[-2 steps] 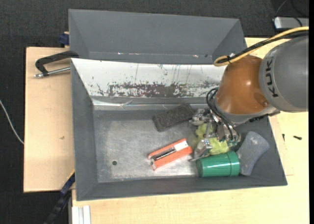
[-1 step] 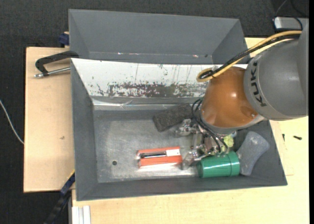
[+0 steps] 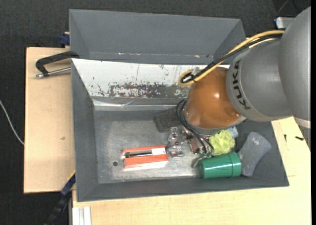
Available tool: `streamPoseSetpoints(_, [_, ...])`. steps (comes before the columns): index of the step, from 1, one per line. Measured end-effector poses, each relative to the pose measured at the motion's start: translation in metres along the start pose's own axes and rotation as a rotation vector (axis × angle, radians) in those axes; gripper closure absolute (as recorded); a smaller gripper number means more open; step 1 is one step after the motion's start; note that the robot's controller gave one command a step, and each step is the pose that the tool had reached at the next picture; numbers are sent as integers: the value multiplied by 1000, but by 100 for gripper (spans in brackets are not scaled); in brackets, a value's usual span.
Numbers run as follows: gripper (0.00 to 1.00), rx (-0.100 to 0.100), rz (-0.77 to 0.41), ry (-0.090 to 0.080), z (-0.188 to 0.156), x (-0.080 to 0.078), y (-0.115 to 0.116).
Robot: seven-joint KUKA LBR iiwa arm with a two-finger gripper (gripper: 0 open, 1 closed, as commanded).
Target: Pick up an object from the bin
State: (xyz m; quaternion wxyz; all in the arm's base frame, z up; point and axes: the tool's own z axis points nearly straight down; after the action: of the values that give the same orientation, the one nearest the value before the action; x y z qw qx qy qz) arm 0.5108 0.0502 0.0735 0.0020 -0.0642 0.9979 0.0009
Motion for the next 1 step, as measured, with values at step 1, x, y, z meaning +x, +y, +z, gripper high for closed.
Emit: streamPoseSetpoints(1, [0,0,0,-1,2,0,0])
